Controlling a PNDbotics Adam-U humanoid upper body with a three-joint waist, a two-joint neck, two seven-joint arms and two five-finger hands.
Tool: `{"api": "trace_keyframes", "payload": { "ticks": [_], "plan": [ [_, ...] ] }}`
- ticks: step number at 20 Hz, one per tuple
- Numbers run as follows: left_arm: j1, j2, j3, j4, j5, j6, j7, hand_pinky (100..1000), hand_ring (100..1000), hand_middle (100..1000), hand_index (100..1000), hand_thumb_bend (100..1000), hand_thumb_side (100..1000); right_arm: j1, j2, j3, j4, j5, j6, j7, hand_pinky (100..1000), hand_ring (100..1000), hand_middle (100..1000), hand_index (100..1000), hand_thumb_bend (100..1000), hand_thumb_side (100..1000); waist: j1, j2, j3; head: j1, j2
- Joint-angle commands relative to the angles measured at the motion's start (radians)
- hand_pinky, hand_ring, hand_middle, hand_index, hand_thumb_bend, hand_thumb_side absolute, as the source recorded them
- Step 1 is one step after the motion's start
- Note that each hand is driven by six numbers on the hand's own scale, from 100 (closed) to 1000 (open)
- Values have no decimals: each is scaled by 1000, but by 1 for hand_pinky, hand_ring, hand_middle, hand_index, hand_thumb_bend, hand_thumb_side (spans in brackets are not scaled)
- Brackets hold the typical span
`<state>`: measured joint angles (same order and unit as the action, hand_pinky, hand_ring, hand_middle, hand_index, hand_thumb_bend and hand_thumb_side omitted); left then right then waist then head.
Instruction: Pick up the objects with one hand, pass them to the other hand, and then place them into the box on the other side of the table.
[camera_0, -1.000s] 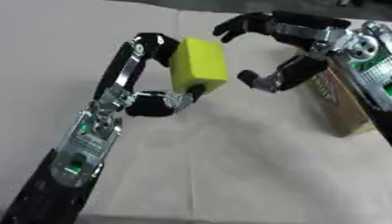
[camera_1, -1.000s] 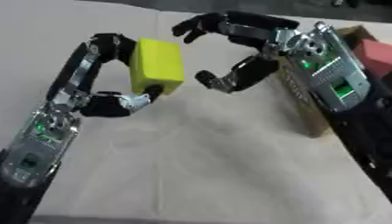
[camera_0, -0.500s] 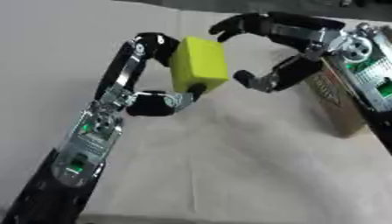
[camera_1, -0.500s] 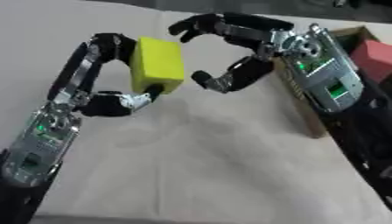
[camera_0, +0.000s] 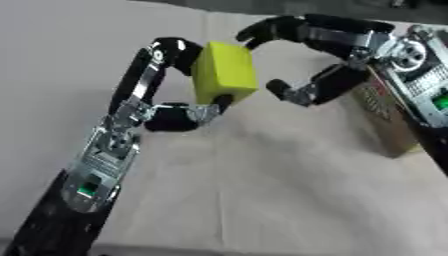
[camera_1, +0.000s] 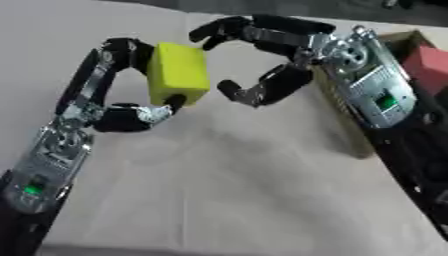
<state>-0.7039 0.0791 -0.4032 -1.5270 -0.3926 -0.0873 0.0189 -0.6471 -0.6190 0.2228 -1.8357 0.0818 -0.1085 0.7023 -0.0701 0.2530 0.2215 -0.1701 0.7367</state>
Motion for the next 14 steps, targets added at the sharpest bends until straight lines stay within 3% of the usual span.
{"api": "trace_keyframes", "payload": {
  "ticks": [1,8,9,14],
  "plan": [
    [-17,-15,9,-3,-30,-4,13,572,514,420,478,100,172,-12,-16,-4,-24,-17,2,18,1000,920,947,994,115,100,-6,-18,1,0,-8],
    [-19,-40,13,18,-60,-7,25,571,513,419,477,100,174,-10,-8,2,-19,-31,-15,63,1000,923,950,1000,100,100,-8,-18,3,1,-9],
    [-19,-43,14,21,-63,-8,26,571,513,418,476,100,177,-11,-7,1,-18,-35,-17,65,1000,924,950,1000,100,194,-9,-17,4,2,-9],
    [-15,-53,11,30,-72,-12,25,571,513,418,476,100,177,-14,-4,-3,-9,-26,-34,63,1000,928,953,1000,100,259,-9,-15,6,2,-9]
  ]
}}
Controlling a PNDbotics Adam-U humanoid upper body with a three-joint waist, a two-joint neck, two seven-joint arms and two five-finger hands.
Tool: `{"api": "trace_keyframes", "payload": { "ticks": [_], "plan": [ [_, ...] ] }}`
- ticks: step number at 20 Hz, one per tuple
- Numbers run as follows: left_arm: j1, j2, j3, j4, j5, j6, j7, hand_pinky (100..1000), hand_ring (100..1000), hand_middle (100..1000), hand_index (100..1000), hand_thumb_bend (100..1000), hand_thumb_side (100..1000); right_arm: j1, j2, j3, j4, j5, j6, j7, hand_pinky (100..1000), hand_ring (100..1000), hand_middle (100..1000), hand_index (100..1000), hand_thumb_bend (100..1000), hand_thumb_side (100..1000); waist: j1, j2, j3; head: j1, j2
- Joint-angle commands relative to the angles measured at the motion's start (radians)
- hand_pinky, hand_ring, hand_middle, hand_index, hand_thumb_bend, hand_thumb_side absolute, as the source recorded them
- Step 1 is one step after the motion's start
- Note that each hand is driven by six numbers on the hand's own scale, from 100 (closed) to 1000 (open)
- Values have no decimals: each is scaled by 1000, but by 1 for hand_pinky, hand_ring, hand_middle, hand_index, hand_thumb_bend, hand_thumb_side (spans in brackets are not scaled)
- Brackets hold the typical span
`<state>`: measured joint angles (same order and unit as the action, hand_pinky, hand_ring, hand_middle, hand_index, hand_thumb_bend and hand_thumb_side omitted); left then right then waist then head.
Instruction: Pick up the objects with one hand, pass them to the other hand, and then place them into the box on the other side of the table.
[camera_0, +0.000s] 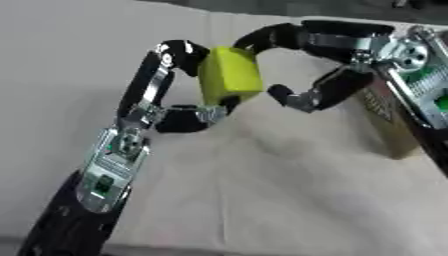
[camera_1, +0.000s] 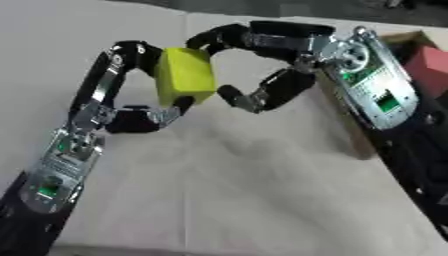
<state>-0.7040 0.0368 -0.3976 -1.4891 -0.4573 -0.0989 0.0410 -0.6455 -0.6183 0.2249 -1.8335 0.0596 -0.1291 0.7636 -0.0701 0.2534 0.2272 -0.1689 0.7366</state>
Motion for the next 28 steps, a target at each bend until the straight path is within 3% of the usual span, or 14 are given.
{"api": "trace_keyframes", "payload": {
  "ticks": [1,4,6,7,9,19,24,28],
  "plan": [
    [-15,-11,5,-8,-8,-2,1,571,513,418,476,100,177,-16,-5,-7,-9,1,-18,-2,1000,929,953,1000,100,275,-10,-15,0,1,-10],
    [-13,-12,3,-11,-10,-3,-2,571,513,418,476,100,177,-16,-2,-11,-3,15,-34,-15,1000,933,958,1000,100,303,-10,-14,0,0,-10],
    [-13,-12,2,-13,-10,-3,-3,570,512,417,475,100,179,-17,-1,-13,-2,24,-45,-25,1000,936,958,1000,100,276,-10,-12,0,0,-11],
    [-12,-12,1,-14,-10,-3,-4,569,512,417,475,100,180,-17,-1,-14,-1,28,-49,-29,1000,937,959,1000,100,247,-10,-11,0,0,-11],
    [-12,-13,0,-18,-8,-4,-4,569,511,416,475,100,181,-17,-1,-15,1,40,-53,-36,1000,936,958,1000,100,100,-10,-10,0,-1,-10],
    [-19,-24,-12,-42,19,-2,-19,565,510,414,473,100,188,-21,3,-11,14,67,-32,-50,1000,933,959,1000,193,100,-10,-7,3,-9,-12],
    [-21,-35,-17,-40,16,-3,-26,564,509,414,473,100,190,-24,6,-11,18,71,-19,-59,1000,932,958,1000,176,147,-10,-5,3,-13,-10],
    [-22,-41,-20,-36,12,-5,-28,564,509,414,473,100,189,-25,6,-8,22,70,-15,-59,1000,932,958,1000,161,130,-10,-5,3,-13,-12]
  ]
}}
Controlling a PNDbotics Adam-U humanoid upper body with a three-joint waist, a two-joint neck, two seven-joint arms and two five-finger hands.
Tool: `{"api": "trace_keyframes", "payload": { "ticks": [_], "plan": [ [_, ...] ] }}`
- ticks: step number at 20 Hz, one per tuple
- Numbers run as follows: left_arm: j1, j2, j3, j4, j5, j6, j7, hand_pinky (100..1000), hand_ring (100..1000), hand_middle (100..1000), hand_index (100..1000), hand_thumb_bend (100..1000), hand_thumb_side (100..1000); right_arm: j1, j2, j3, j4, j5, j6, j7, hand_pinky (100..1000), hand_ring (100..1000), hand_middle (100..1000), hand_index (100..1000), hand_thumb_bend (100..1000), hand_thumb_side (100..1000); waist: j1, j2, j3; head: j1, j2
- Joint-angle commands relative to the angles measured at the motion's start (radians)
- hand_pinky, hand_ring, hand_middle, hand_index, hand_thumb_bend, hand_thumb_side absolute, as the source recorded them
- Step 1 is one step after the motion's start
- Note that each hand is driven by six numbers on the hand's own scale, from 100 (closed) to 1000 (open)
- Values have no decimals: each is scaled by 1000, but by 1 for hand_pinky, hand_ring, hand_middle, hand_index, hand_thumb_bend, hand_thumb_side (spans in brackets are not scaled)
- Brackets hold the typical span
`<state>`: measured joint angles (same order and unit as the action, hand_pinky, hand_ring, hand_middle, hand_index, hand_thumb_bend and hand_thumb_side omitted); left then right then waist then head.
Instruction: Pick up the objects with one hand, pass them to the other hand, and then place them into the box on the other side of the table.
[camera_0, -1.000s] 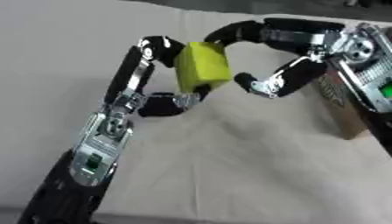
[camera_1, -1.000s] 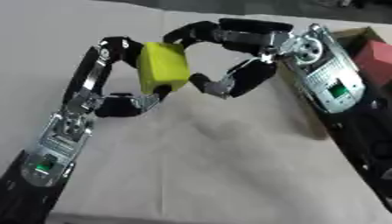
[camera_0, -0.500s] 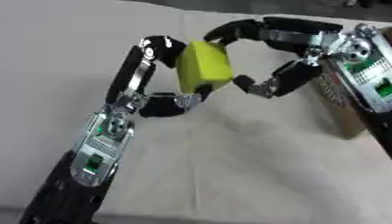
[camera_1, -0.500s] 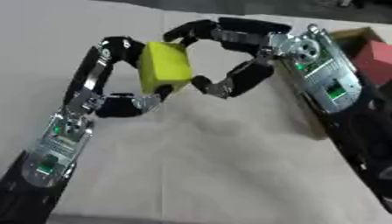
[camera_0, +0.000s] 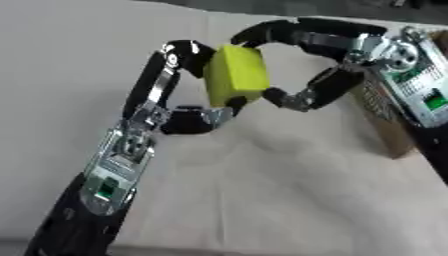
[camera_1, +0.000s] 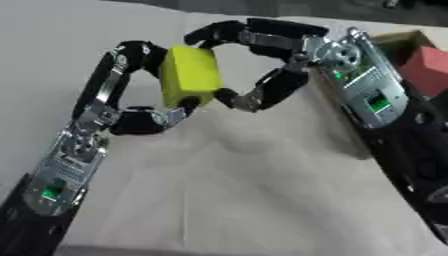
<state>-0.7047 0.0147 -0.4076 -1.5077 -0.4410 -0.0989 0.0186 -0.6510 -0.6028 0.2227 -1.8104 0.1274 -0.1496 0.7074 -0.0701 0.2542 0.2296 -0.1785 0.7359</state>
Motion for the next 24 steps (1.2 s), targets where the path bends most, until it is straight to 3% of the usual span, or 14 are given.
{"api": "trace_keyframes", "payload": {
  "ticks": [1,24],
  "plan": [
    [-22,-21,-10,-17,-6,-6,-6,564,509,414,473,100,189,-19,-9,-5,-1,1,6,-1,1000,933,959,1000,156,120,-10,-6,0,-4,-11],
    [-45,-44,-28,-12,-46,-28,-26,561,509,408,466,100,162,-25,-24,7,-5,-65,13,85,1000,928,939,1000,100,100,-9,-2,4,-4,-13]
  ]
}}
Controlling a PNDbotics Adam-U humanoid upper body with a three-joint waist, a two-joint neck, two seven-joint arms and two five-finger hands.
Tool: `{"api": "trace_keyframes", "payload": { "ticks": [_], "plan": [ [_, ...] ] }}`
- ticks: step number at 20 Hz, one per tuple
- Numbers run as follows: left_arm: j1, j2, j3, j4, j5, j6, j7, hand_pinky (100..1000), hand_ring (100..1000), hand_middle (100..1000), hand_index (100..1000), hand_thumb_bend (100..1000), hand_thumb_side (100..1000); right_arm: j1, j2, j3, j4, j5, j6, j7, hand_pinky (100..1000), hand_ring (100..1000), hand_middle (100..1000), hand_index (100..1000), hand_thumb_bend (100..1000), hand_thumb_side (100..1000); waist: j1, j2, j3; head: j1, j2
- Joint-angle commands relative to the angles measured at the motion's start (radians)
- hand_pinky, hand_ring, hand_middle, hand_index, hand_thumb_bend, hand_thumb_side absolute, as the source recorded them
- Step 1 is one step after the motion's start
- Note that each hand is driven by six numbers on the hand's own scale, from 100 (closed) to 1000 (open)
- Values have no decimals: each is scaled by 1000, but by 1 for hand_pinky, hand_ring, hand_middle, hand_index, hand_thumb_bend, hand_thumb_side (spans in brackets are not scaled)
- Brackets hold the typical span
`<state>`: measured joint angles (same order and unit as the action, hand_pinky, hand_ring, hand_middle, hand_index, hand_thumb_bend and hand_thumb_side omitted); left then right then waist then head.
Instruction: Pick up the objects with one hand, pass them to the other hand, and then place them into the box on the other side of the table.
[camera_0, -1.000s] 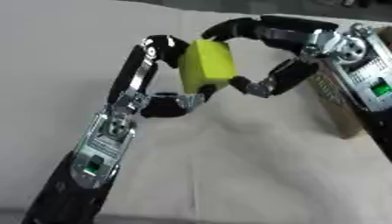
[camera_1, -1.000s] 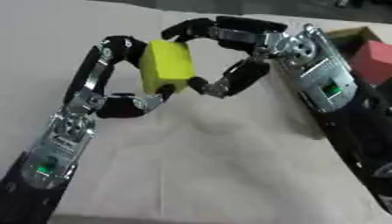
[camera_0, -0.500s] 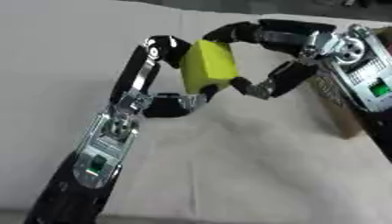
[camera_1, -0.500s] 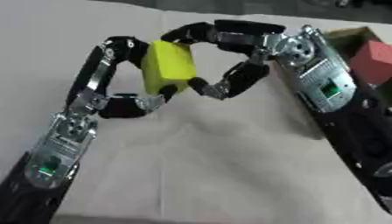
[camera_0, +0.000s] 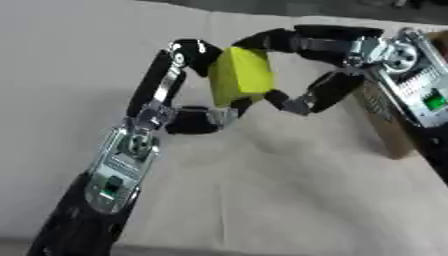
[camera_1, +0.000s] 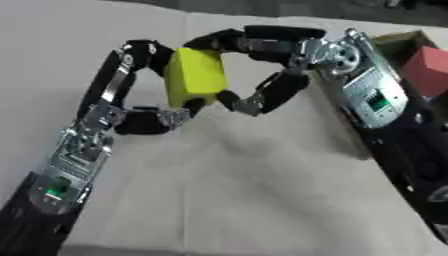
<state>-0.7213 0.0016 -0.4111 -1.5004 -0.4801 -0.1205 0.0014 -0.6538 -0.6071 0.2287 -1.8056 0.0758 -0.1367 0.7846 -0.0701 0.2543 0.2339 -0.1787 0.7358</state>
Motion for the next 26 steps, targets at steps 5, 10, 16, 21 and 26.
{"api": "trace_keyframes", "payload": {
  "ticks": [5,10,16,21,26],
  "plan": [
    [-32,-33,-29,-20,-7,-10,-19,560,509,407,465,100,162,-23,-22,-1,-9,-25,5,14,1000,919,905,987,100,100,-8,-1,0,-3,-14],
    [-32,-35,-32,-24,0,-10,-22,559,509,409,467,100,175,-22,-22,-2,-3,-25,16,0,1000,870,777,890,100,170,-8,0,0,-1,-14],
    [-31,-33,-32,-34,25,3,-12,578,521,450,525,100,100,-19,-24,-3,5,-34,33,-23,945,764,581,738,100,321,-8,-1,-2,-3,-14],
    [-27,-28,-27,-43,40,24,14,618,557,501,608,482,202,-16,-25,-8,7,-50,62,-47,894,697,484,640,100,376,-7,-1,-4,-2,-14],
    [-25,-26,-21,-45,26,53,74,639,594,544,688,619,285,-13,-28,-8,-2,-61,80,-68,873,658,438,586,100,338,-6,-1,-6,-1,-16]
  ]
}}
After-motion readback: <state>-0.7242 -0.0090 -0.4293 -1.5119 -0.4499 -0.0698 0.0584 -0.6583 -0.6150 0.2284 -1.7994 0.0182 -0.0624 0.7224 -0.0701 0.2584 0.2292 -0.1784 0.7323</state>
